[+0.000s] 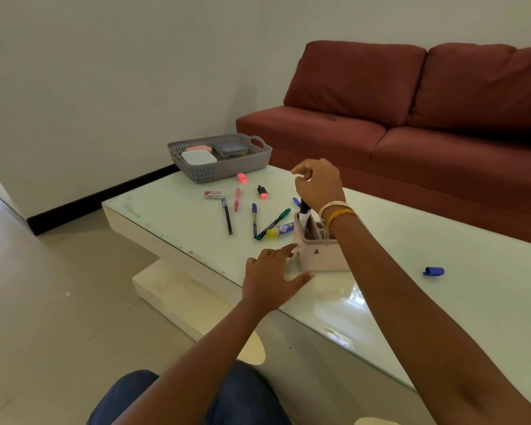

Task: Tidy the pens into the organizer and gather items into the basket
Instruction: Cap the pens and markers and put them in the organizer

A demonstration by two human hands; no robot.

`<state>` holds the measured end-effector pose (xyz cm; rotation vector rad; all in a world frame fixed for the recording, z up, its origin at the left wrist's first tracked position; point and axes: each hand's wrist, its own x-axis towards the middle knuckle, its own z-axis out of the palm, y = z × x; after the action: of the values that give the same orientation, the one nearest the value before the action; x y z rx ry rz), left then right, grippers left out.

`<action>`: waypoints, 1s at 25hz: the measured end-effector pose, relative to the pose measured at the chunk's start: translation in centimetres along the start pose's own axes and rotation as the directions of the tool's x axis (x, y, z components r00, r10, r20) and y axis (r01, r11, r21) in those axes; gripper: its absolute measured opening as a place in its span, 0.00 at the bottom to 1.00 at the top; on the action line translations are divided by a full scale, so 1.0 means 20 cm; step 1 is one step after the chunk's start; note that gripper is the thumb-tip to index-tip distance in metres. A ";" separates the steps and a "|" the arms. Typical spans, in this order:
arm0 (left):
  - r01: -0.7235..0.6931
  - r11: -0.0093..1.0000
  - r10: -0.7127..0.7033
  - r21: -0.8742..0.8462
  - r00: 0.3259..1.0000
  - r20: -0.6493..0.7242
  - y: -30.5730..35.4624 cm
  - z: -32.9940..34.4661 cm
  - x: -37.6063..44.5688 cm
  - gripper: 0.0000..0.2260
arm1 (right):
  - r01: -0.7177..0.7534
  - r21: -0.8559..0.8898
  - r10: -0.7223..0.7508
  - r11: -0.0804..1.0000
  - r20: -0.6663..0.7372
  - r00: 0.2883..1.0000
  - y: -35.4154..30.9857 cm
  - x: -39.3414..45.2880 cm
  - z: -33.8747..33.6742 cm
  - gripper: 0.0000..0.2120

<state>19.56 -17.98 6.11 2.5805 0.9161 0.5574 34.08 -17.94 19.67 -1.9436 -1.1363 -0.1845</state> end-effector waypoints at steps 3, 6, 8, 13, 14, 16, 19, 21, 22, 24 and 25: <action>-0.007 0.887 -0.066 -0.462 0.988 -0.143 -0.06 -0.01 0.01 0.16 | 0.013 0.016 -0.012 1.000 -0.065 0.998 -0.10 0.02 0.09 0.09; -0.081 0.785 -0.205 -0.614 0.901 -0.382 -0.23 -0.10 0.15 0.04 | 0.000 0.107 -0.011 0.994 0.105 0.994 -0.18 0.11 0.29 0.08; -0.025 0.800 -0.286 -0.599 0.862 -0.418 -0.37 -0.20 0.34 0.05 | -0.139 0.105 0.111 0.985 0.241 0.964 -0.16 0.20 0.48 0.09; 0.189 0.814 -0.422 -0.549 0.842 -0.336 -0.68 -0.34 0.96 0.08 | -0.500 -0.115 0.513 0.859 0.181 0.839 0.01 0.43 0.89 0.20; 0.231 0.821 -0.428 -0.522 0.854 -0.295 -0.75 -0.34 1.08 0.09 | -0.537 -0.148 0.556 0.831 0.160 0.816 0.05 0.47 0.95 0.21; 0.284 0.858 -0.400 -0.428 0.892 -0.211 -0.85 -0.33 1.27 0.12 | -0.560 -0.210 0.590 0.802 0.130 0.797 0.11 0.53 1.05 0.19; 0.293 0.898 -0.350 -0.328 0.928 -0.130 -0.93 -0.27 1.49 0.12 | -0.567 -0.222 0.602 0.793 0.147 0.785 0.16 0.67 1.14 0.15; 0.320 0.895 -0.363 -0.312 0.927 -0.091 -0.91 -0.20 1.59 0.13 | -0.587 -0.195 0.616 0.786 0.171 0.769 0.19 0.75 1.16 0.13; 0.333 0.899 -0.371 -0.285 0.924 -0.092 -0.88 -0.18 1.64 0.14 | -0.598 -0.185 0.624 0.780 0.170 0.763 0.21 0.77 1.16 0.12; 0.338 0.926 -0.361 -0.167 0.922 -0.136 -0.85 -0.13 1.72 0.16 | -0.640 -0.167 0.661 0.750 0.154 0.735 0.24 0.80 1.17 0.13; 0.341 0.934 -0.355 -0.109 0.921 -0.159 -0.83 -0.12 1.74 0.16 | -0.665 -0.153 0.682 0.731 0.146 0.717 0.26 0.81 1.17 0.15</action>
<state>34.70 17.52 9.42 2.2484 1.3487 0.7083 40.94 8.52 10.05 -2.3689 -0.4567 0.3684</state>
